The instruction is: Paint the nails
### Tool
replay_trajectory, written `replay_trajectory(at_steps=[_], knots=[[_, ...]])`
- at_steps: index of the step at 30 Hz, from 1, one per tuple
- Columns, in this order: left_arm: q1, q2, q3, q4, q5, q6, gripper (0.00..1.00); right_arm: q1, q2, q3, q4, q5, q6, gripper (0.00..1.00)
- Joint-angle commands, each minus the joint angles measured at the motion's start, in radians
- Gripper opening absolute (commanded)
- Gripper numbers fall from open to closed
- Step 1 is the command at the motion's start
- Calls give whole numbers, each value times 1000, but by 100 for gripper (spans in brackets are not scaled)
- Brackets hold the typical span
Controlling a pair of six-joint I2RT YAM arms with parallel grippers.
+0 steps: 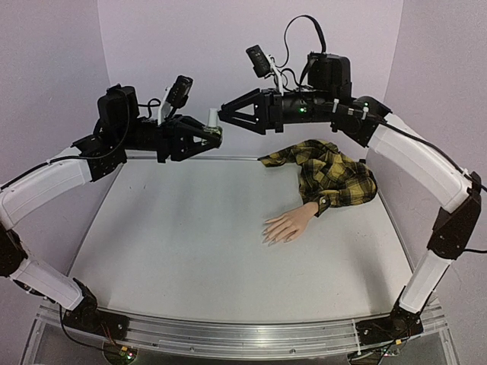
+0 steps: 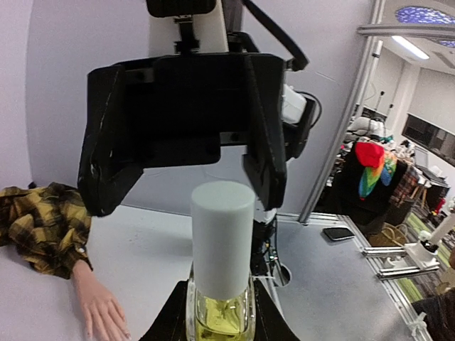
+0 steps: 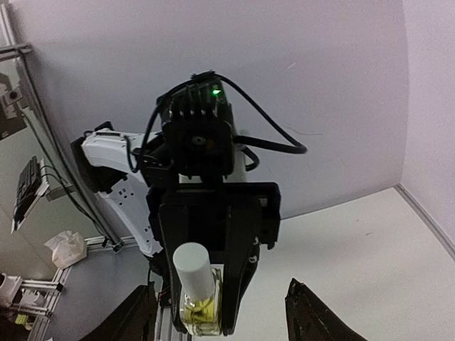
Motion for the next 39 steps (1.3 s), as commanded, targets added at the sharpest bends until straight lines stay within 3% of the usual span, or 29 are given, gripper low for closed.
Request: replay_trajectory(at_steps=[1, 10, 20, 30, 33, 35, 39], knots=[[-7, 23, 15, 76, 141, -36, 0, 1, 77, 109, 75, -240, 59, 57], [-11, 32, 27, 75, 144, -35, 0, 11, 118, 129, 117, -280, 110, 44], [-12, 33, 43, 62, 108, -25, 0, 17, 119, 93, 123, -287, 106, 20], [-12, 14, 50, 60, 8, -12, 0, 19, 110, 62, 126, -271, 93, 20], [-13, 10, 54, 60, -16, -12, 0, 20, 109, 58, 126, -267, 90, 11], [-12, 5, 53, 58, -48, -11, 0, 21, 103, 47, 126, -242, 84, 0], [-12, -20, 53, 13, -269, 28, 0, 25, 71, -13, 126, -106, 50, 0]])
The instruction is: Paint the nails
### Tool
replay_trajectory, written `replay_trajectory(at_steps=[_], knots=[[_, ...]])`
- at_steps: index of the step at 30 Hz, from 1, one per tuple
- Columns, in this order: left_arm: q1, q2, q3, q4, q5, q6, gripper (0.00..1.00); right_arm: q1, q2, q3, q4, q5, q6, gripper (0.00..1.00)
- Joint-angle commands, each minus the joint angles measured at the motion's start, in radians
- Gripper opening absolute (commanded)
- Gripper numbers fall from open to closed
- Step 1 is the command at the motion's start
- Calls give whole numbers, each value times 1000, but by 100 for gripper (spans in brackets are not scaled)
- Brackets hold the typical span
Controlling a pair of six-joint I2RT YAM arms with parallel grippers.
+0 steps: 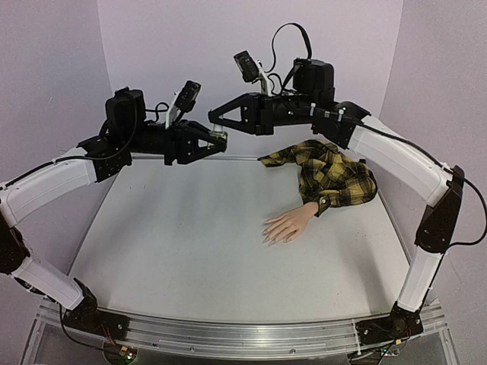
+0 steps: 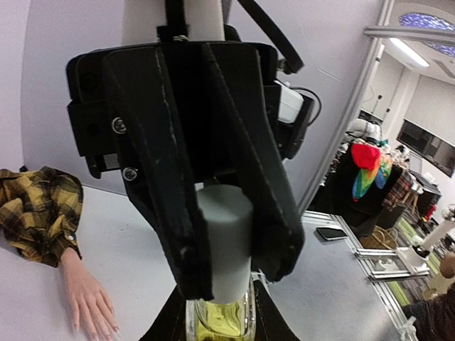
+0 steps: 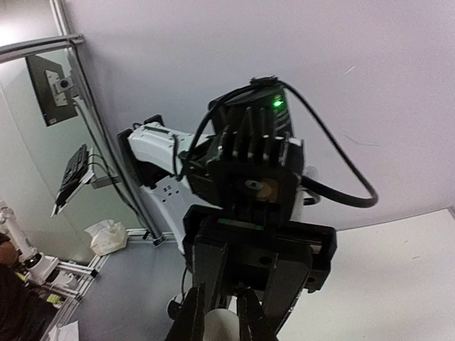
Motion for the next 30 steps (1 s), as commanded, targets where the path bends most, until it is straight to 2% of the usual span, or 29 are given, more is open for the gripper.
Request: replay_trajectory(at_steps=[1, 5, 8, 11, 13, 17, 23, 30], knots=[[3, -58, 52, 4, -359, 65, 0, 28, -54, -79, -9, 181, -23, 0], [4, -56, 80, -31, -737, 79, 0, 72, -72, -151, -9, 536, -33, 0], [4, -10, 141, -65, -946, 94, 0, 160, -58, -179, -13, 968, -39, 0], [2, 54, 171, -65, -1089, 124, 0, 247, 33, -83, -101, 1352, -12, 0], [1, 81, 162, -41, -1139, 138, 0, 277, 84, -31, -142, 1495, 40, 0], [-1, 89, 131, -10, -1145, 143, 0, 302, 122, 15, -158, 1580, 72, 0], [-2, 39, 61, 0, -1079, 118, 0, 307, 113, 97, -193, 1570, 9, 0], [-2, -20, 11, -109, -916, 115, 0, 284, -8, 49, -195, 1455, -45, 40]])
